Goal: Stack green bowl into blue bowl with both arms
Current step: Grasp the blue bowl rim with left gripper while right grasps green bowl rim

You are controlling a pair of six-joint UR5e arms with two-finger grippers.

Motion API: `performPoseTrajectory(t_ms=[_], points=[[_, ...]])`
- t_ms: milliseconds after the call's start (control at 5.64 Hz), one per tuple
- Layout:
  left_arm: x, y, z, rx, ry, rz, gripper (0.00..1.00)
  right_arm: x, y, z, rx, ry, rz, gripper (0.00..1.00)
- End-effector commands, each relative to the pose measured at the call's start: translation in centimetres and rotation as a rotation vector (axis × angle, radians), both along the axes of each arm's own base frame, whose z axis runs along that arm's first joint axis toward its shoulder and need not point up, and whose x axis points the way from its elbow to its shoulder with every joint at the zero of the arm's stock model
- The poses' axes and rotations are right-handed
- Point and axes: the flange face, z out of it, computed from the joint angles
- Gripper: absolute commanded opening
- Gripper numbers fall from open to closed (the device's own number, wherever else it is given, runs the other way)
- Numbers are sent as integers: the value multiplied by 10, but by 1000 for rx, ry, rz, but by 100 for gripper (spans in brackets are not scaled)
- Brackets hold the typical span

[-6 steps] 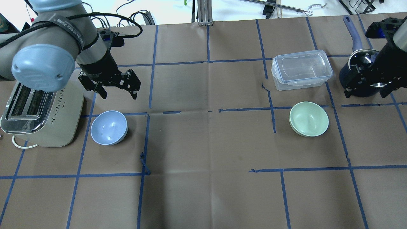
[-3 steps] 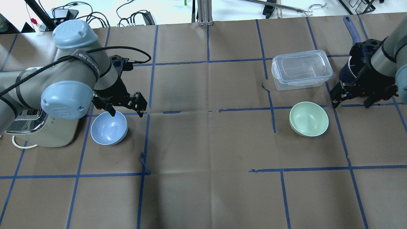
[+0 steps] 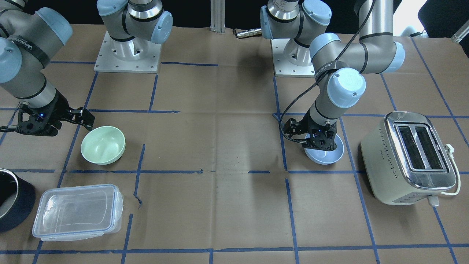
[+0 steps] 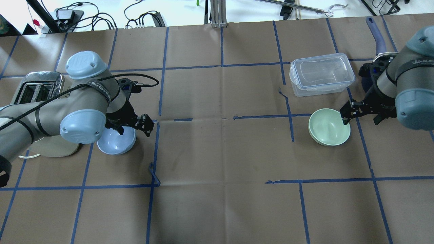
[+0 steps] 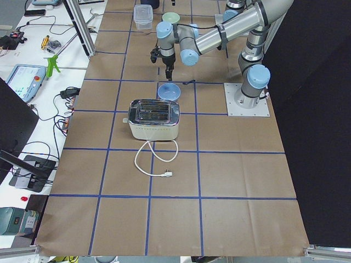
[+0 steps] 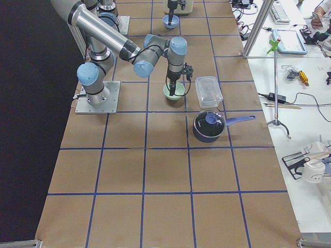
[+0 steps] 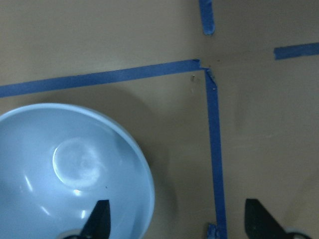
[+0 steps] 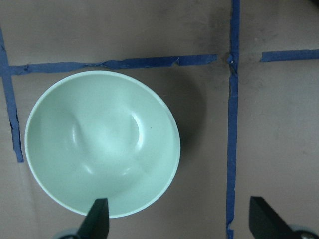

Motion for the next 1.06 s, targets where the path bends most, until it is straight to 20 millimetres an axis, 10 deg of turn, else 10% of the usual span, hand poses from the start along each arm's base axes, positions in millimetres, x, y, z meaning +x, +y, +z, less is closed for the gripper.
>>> performPoseTrajectory(t_ms=[0, 177, 354, 886], points=[[2, -5, -27, 21, 0, 6, 79, -3, -7, -45, 24, -11, 1, 100], [2, -5, -31, 30, -3, 16, 32, 3, 7, -66, 10, -6, 5, 100], [3, -6, -29, 26, -7, 31, 7, 7, 17, -74, 2, -2, 13, 100], [-5, -9, -12, 0, -77, 24, 0, 6, 14, -71, -19, 5, 9, 93]])
